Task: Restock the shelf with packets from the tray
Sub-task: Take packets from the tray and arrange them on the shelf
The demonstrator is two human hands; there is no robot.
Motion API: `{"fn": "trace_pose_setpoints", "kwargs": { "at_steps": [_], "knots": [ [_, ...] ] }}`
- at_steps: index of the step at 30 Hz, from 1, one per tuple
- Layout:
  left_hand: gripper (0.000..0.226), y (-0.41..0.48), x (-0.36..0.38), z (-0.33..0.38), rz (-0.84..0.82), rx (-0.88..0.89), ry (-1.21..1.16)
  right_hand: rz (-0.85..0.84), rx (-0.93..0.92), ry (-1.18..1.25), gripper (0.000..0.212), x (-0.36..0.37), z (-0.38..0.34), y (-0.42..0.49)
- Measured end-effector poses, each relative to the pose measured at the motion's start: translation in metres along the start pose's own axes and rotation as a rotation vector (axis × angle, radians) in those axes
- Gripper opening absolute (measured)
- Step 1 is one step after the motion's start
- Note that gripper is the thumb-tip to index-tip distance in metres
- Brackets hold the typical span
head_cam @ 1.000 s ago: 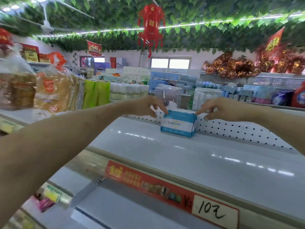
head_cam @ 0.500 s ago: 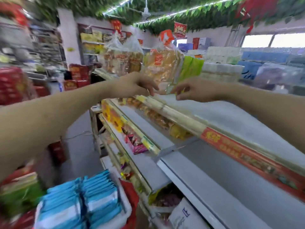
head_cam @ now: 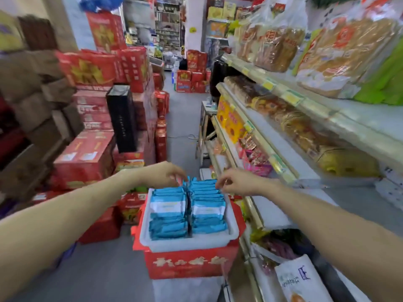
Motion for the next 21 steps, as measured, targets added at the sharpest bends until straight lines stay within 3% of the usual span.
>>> {"fn": "trace_pose_setpoints", "kwargs": {
  "at_steps": [7,17,21],
  "knots": [
    [0.035,-0.02,0.088,-0.065,-0.094,-0.122,0.121,-0.129,-0.025,-0.089,0.03,0.104,0.008,0.037],
    [0.043,-0.021,0.113,-0.077,-0.136,-0.231,0.312,-0.084,-0.021,-0.152,0.037,0.124,0.018,0.051],
    [0.043,-0.016,0.111,-0.071,-0.064,-0.236,0.372,-0.103,-0.035,-0.159,0.042,0.132,0.017,0.052]
  ]
}}
Point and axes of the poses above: each hand's wrist, its own y-axis towards the middle knuckle, its own x-axis out of the palm, z = x × y, the point moved 9 cm from there along y, towards the middle knuckle, and after that the axes turned 1 degree about x, right-handed, at the moved point
